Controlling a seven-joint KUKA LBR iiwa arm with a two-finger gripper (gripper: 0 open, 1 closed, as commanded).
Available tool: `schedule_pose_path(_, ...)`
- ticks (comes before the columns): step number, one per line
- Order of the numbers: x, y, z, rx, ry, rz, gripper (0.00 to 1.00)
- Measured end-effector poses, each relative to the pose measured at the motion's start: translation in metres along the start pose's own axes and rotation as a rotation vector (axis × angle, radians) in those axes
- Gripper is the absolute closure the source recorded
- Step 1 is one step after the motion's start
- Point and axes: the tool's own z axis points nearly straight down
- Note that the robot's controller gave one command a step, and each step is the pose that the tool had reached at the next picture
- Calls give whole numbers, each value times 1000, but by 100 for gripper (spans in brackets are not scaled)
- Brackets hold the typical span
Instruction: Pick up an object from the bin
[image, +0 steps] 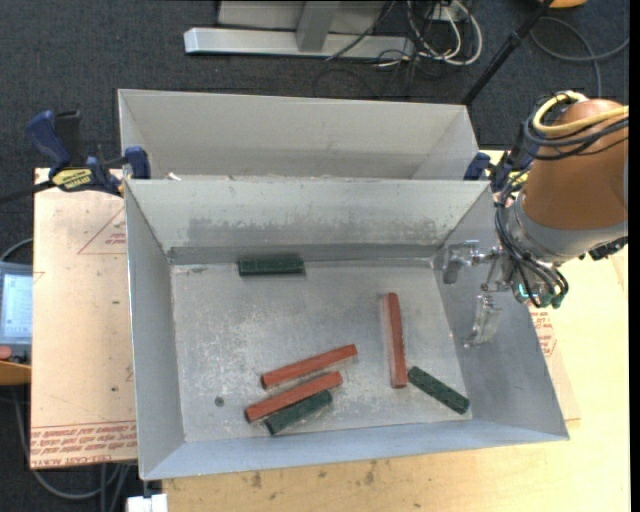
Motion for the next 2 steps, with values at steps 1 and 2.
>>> schedule_pose_path(1,57,18,139,-2,1,184,0)
schedule_pose_path(2,77,26,105,-1,-5,325,0)
